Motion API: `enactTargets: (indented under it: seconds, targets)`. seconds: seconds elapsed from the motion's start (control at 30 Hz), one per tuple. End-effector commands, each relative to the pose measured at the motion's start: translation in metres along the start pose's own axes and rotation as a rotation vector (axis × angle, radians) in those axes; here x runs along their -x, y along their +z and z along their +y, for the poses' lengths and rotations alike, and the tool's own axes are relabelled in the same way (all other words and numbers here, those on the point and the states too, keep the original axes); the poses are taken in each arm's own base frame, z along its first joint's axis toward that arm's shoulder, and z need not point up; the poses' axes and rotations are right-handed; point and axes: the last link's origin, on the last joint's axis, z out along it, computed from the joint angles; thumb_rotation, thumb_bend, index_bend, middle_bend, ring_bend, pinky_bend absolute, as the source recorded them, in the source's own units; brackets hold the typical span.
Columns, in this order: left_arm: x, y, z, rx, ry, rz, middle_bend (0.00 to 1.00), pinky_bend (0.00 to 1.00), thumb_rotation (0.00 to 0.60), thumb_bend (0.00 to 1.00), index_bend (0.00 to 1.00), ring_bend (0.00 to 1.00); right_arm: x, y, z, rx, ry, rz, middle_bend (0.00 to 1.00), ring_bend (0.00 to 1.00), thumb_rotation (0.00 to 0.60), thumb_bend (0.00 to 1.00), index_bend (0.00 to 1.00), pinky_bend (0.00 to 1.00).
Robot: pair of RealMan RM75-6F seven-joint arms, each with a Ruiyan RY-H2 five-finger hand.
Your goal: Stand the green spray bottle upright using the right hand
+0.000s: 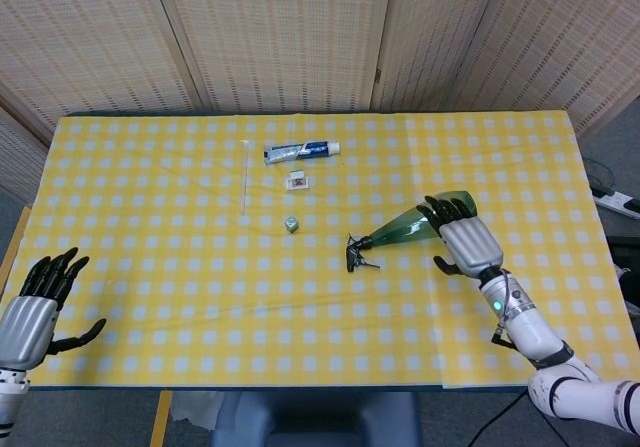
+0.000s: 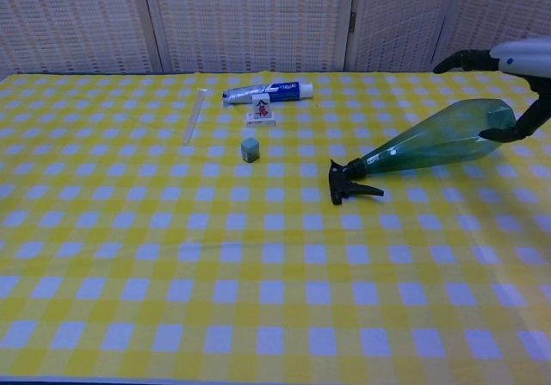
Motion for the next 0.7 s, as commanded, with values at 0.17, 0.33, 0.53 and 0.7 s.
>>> enactTargets:
  seconds: [0.17,0.33,0.53,0.7]
  targets:
    - [-0.003,-0.001,-0.002,0.003,-0.018,0.003,0.00,0.00,0.421,0.31,0.00,0.08,0.029,0.045,-0.030,0.030,-0.168,-0.007,0.04,0.04,0.600,0.39,0.00,0.00]
    - [-0.004,0.000,-0.003,0.003,-0.020,0.011,0.00,0.00,0.422,0.31,0.00,0.08,0.040,0.057,-0.034,0.045,-0.227,-0.028,0.08,0.05,0.600,0.39,0.00,0.00]
    - [-0.006,-0.004,-0.002,0.013,-0.029,0.017,0.00,0.00,0.421,0.31,0.00,0.08,0.054,0.067,-0.042,0.059,-0.267,-0.054,0.08,0.05,0.600,0.39,0.00,0.00]
    - [-0.010,-0.005,-0.003,0.015,-0.044,0.028,0.00,0.00,0.420,0.31,0.00,0.08,0.063,0.072,-0.044,0.077,-0.282,-0.064,0.08,0.06,0.600,0.39,0.00,0.00]
